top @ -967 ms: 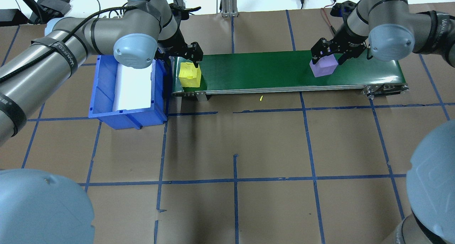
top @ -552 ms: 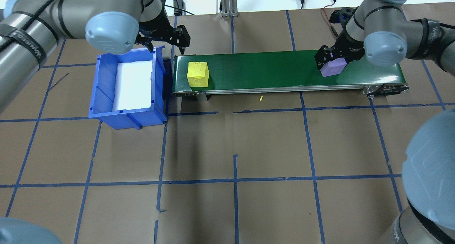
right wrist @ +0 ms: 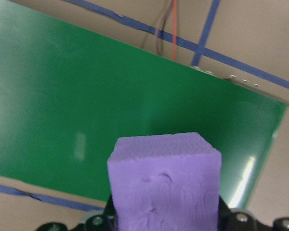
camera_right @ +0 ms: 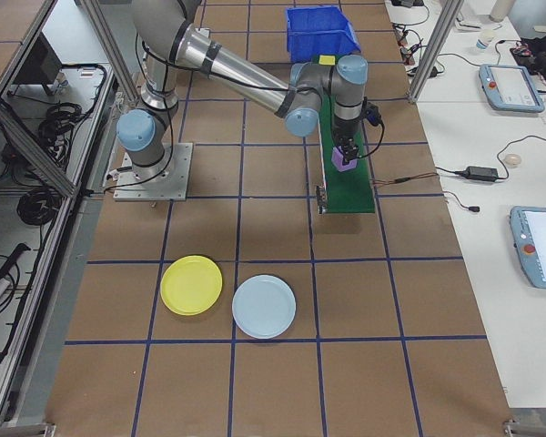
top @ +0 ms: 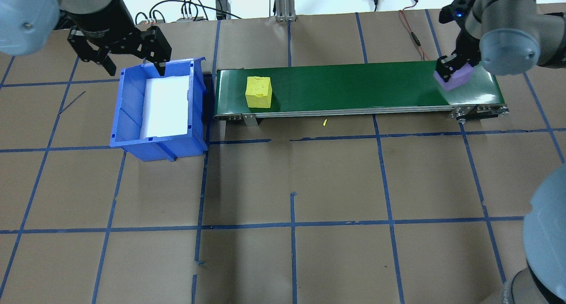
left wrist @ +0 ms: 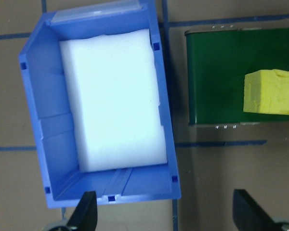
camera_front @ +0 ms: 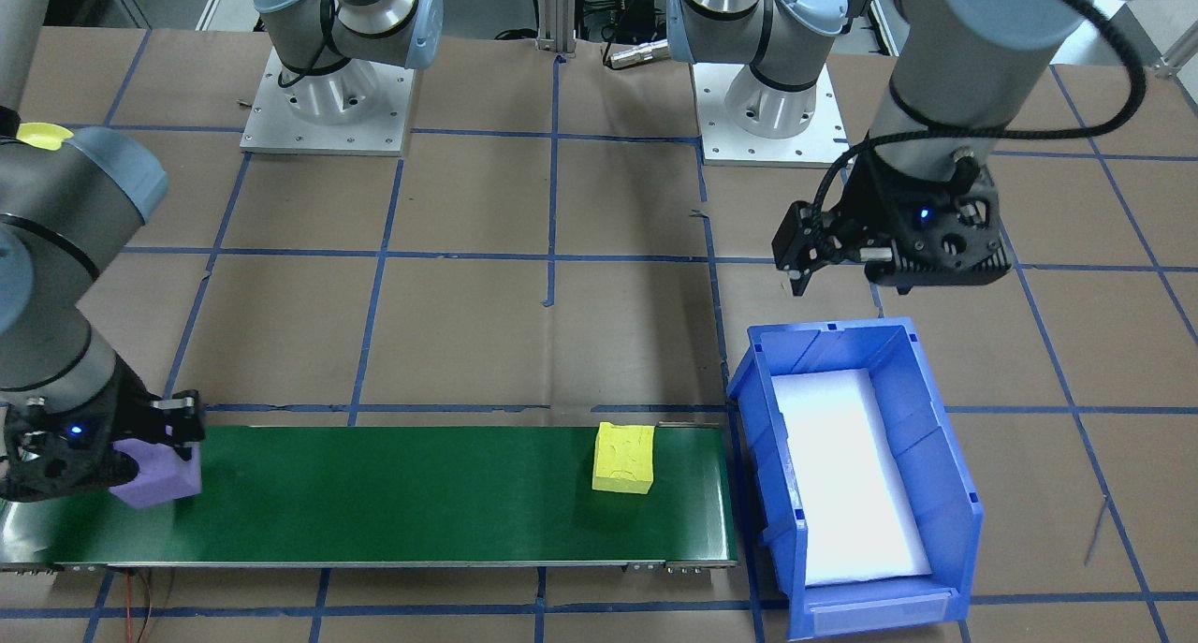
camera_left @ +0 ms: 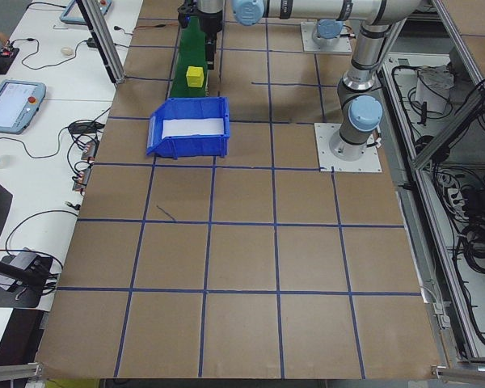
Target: Move block left to right into plate
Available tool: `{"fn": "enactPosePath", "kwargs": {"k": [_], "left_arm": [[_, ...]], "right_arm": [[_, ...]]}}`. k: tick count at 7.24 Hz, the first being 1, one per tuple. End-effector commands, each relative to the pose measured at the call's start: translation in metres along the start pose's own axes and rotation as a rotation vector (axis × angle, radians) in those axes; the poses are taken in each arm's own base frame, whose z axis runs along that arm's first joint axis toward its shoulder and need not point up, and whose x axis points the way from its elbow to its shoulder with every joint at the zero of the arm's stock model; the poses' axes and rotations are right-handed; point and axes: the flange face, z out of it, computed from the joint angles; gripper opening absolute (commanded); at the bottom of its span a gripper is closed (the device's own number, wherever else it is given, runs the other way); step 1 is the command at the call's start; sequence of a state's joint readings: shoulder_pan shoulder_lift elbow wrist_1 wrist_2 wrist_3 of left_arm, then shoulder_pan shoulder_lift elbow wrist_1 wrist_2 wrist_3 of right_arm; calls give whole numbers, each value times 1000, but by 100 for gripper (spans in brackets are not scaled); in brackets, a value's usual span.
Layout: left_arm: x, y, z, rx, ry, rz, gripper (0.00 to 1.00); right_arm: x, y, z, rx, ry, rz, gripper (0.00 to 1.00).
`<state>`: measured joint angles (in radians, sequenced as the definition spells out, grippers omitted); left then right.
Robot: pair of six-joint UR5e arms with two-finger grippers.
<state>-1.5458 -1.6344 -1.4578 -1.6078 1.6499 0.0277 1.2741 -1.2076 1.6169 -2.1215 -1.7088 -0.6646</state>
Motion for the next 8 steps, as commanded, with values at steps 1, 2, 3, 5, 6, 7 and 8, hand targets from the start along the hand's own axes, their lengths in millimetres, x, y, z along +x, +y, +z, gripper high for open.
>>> {"fn": "enactPosePath", "kwargs": {"k": [1,2,3,5,6,7,8], "left_arm": [[13,39,-10,-45,-1,31,100],[31,47,0,-64,-10,68,100],[46,49,0,-61,-5,88,100],[45,49,-15,-44,71,78,100],[35,46,-14,-46,90,61,100],[24,45,-16,-44,93,77,100],[14,46,-16,-57,96,117,100]], "right_arm": [[130,97,-5,-81,72,-110,33],[173,153,17,-125,40,-138,33],[211,209,39,-147,12,-99,33],[265,285,79,-157,52,-86,33],[272,308,89,-168,32,-68,43],[268,322,109,-110,-24,-77,91],[268,326,122,-77,-51,-76,100]]}}
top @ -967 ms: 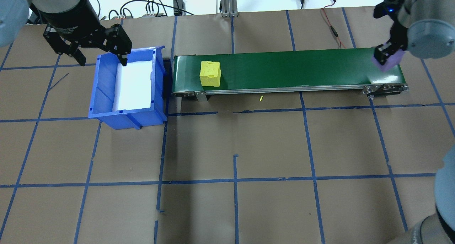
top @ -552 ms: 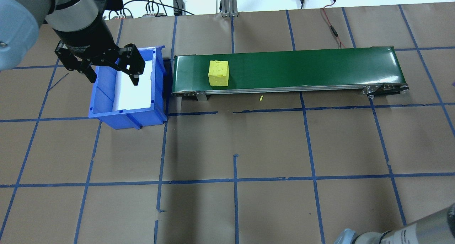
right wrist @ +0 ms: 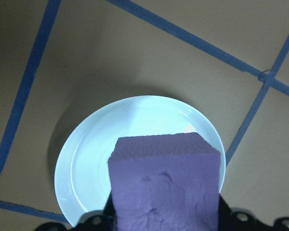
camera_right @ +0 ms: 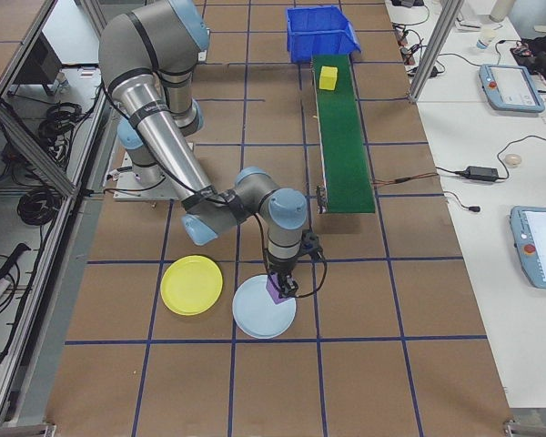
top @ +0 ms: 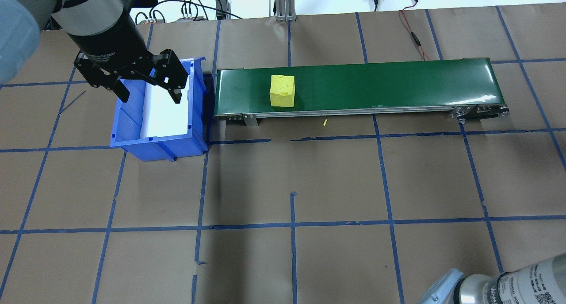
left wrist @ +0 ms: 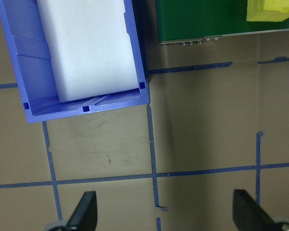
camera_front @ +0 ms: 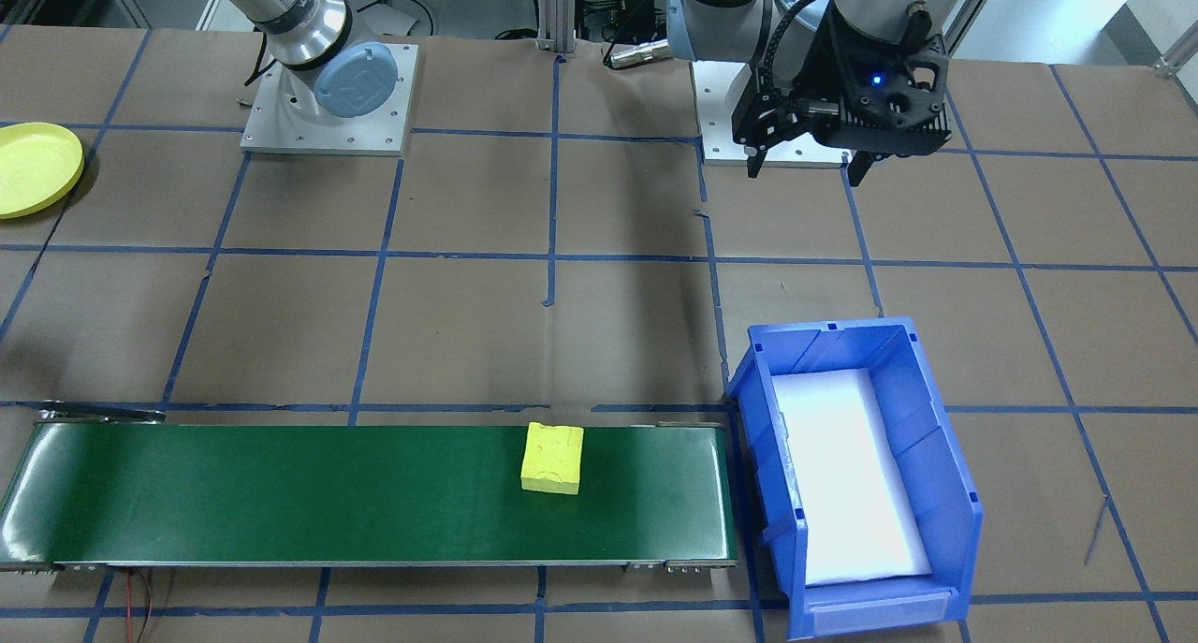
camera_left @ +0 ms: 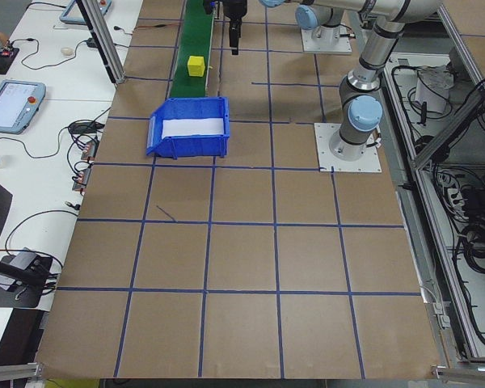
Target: Move block left to right into plate
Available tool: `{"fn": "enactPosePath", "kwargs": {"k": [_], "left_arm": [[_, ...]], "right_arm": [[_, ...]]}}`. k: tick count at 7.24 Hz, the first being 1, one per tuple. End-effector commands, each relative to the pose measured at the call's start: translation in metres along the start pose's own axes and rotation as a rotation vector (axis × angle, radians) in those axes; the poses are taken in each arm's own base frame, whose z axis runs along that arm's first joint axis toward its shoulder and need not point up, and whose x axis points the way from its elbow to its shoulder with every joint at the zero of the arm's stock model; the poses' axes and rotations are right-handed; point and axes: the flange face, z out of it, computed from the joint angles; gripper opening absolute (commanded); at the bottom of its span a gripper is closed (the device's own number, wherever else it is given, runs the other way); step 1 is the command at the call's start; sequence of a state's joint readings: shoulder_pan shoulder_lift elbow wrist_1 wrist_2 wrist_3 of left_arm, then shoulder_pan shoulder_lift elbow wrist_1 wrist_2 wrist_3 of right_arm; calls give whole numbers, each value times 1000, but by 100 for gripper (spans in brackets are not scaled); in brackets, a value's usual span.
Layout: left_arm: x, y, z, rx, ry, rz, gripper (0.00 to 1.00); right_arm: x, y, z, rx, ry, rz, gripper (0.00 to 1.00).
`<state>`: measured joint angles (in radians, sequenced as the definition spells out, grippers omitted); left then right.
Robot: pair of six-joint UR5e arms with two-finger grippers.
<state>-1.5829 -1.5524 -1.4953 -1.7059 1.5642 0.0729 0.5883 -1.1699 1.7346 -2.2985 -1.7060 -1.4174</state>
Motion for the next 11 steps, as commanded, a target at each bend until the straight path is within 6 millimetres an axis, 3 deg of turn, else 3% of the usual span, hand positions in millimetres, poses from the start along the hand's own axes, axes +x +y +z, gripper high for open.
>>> {"fn": "enactPosePath", "kwargs": {"k": [1,3,4,6,9,10,11], "left_arm": [[-21,4,-4,-13,9,32,100],[-21,3,-2,-12,34,25,100],[-20,3,-2,-11,56,23,100],[-19,3,0,-14,58,25,100],[-16,5,0,-17,58,22,100],[-17,5,0,-17,58,17,100],[-17,5,0,-17,58,14,100]], "right_arm": [[-1,11,23,39,-43,0,100],[5,11,5,54,-12,17,100],[-2,-4,-26,76,18,22,100],[-60,-104,-94,141,52,12,99],[-163,-208,-115,142,-128,204,98],[-207,-255,-155,214,-140,251,97],[-265,-304,-199,261,-134,290,97]]}}
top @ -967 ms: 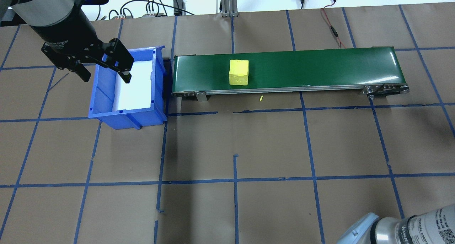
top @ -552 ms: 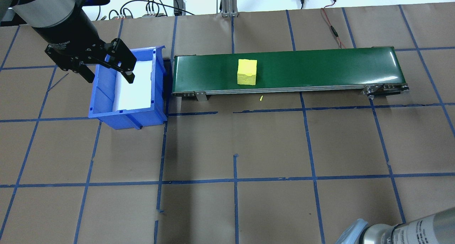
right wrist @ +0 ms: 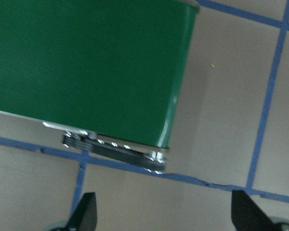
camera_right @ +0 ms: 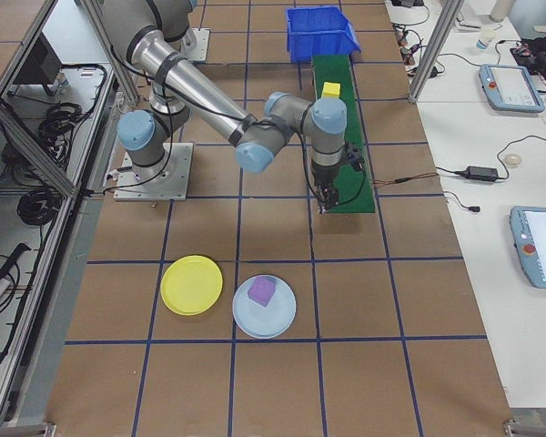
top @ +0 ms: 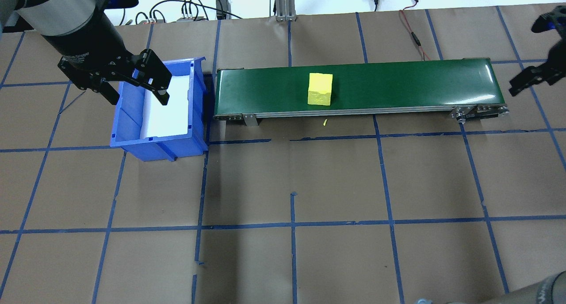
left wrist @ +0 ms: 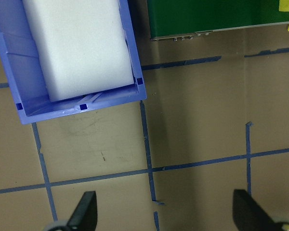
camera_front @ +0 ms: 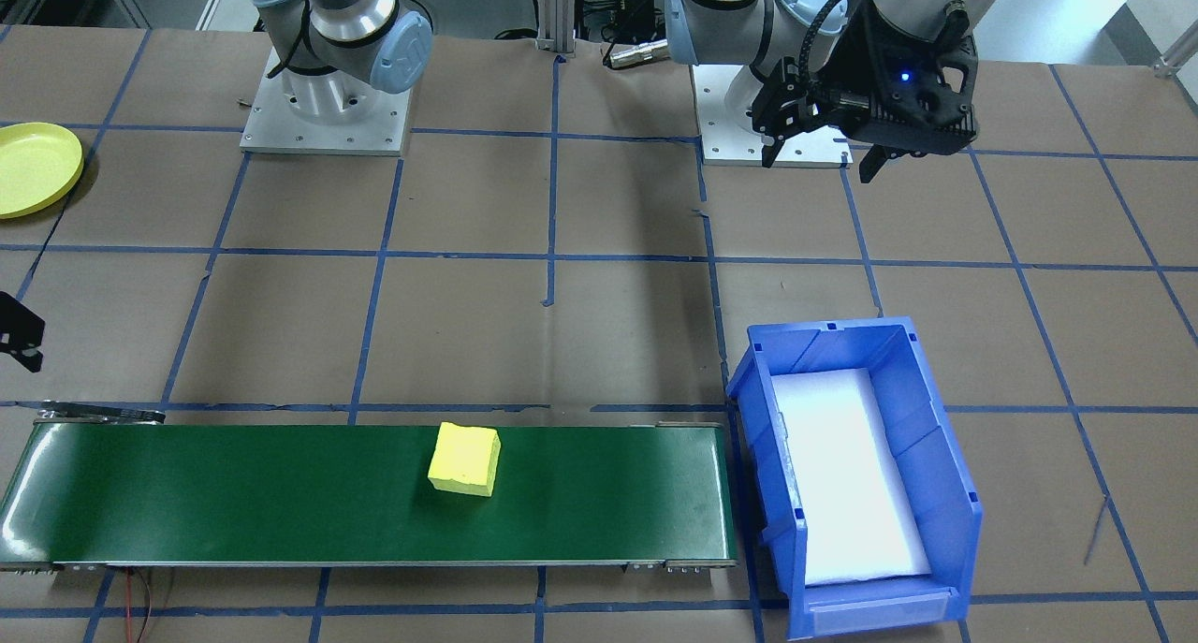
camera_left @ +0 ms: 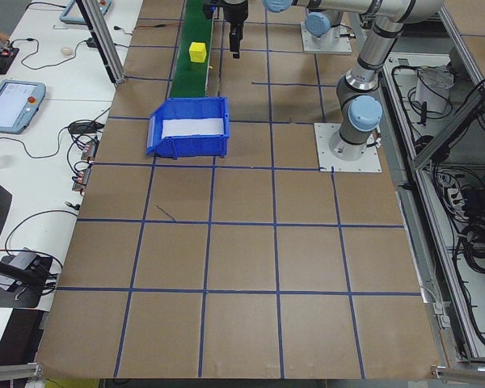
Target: Move block left to right into plate
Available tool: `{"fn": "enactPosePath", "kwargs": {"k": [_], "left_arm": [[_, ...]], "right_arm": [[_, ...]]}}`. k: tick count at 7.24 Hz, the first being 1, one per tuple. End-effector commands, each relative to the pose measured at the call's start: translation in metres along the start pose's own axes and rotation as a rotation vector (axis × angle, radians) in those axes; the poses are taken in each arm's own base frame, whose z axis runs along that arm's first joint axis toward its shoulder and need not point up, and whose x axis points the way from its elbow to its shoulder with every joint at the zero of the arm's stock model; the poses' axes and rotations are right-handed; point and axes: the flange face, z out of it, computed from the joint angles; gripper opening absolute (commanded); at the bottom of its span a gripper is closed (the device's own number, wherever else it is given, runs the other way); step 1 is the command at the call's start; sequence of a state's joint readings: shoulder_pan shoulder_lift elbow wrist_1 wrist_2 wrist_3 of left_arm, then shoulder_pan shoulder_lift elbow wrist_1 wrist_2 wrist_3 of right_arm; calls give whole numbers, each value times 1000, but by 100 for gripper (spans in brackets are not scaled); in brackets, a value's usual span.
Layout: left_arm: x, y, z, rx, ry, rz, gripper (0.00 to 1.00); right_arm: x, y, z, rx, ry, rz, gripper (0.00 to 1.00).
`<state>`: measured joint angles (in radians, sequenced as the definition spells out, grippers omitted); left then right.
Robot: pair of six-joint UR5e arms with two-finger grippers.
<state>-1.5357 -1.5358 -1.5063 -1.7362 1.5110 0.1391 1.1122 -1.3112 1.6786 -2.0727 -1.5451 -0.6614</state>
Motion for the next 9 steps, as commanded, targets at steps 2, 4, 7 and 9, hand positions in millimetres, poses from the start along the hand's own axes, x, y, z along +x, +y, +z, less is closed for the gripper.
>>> {"fn": "enactPosePath", "kwargs": {"k": [2,4,7,9], "left_arm": [[0,0,0,0,0,-7,100],[0,0,-1,1,0,-7,100],[3,1,2,-5,0,-8,100],[3,1,3,-4,5,-9,100]], "right_arm": [[-174,-81,-32,61,-206,315,97],[-182,-89,-18,54,-263,370,97],[-228,-106,8,21,-295,397,95],[-236,-101,25,-22,-296,454,98]]}}
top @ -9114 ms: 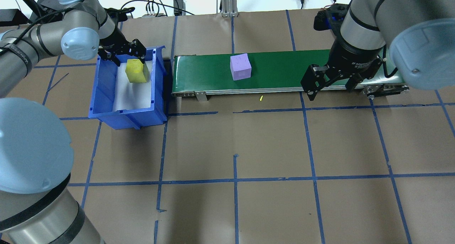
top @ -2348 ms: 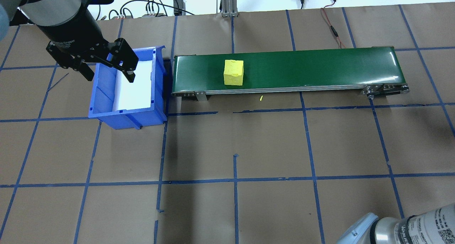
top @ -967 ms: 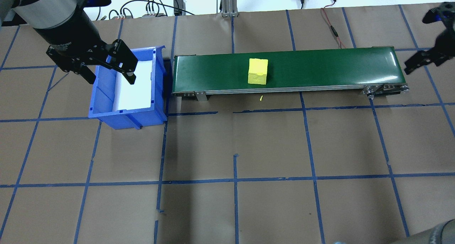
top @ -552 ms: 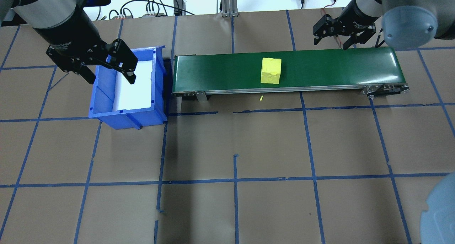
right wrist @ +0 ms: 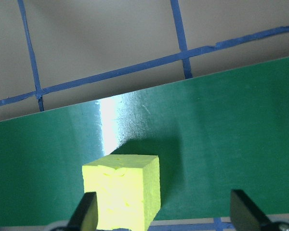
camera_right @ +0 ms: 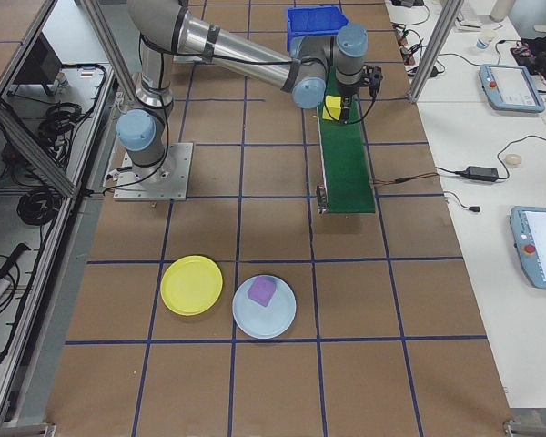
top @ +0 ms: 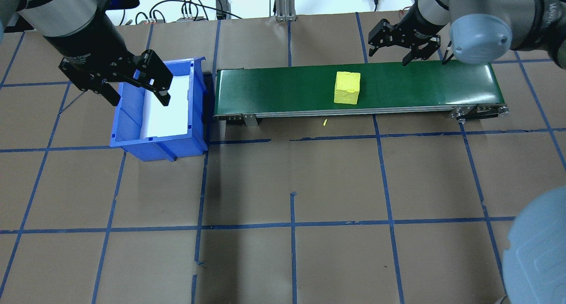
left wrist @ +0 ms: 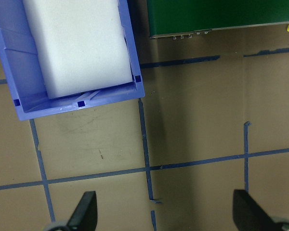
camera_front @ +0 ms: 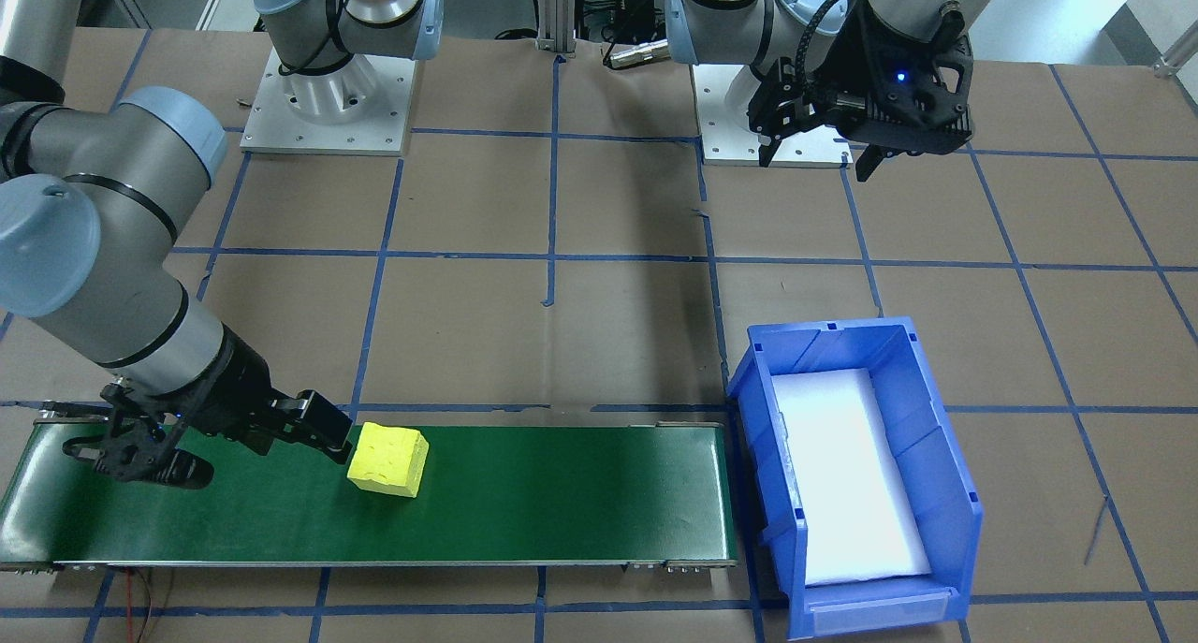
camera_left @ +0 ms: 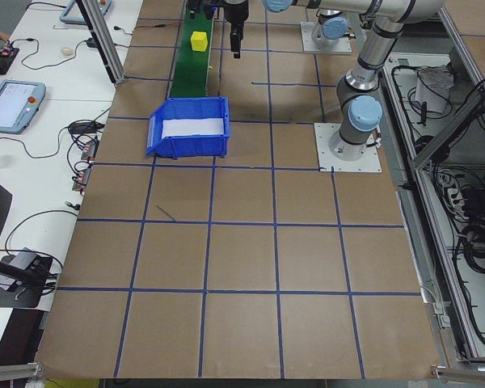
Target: Move block left to right into plate
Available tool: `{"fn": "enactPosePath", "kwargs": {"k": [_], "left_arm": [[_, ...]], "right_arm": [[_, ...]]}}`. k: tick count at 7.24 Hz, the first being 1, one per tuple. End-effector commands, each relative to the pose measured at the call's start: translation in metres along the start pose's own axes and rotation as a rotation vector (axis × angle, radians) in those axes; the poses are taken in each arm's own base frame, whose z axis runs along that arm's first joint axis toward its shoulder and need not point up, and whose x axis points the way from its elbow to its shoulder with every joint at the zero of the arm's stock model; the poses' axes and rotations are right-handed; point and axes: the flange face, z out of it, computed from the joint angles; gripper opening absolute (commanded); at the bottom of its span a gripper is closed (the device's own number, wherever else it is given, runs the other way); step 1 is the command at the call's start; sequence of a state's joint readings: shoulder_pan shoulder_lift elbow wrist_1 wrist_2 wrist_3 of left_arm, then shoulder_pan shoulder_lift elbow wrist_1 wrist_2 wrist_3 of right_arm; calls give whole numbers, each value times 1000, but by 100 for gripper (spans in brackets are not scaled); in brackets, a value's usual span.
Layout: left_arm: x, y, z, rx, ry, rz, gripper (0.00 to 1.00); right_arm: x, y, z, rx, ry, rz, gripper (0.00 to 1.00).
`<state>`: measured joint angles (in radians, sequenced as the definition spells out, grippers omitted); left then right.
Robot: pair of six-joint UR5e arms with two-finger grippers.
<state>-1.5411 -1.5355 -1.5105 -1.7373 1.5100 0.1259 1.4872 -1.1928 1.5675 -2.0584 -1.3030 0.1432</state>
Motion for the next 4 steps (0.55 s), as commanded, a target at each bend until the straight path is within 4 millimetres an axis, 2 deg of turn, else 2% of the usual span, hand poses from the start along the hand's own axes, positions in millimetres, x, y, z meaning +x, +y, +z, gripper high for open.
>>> {"fn": "enactPosePath", "kwargs": {"k": [1,4], "left_arm": [[0,0,1,-1,2,-1,100],[1,0,2,-1,4,-1,100]], "right_arm": [[-1,3,19,-31,6,28,98],[11,3,45,-67,43,26,98]]}}
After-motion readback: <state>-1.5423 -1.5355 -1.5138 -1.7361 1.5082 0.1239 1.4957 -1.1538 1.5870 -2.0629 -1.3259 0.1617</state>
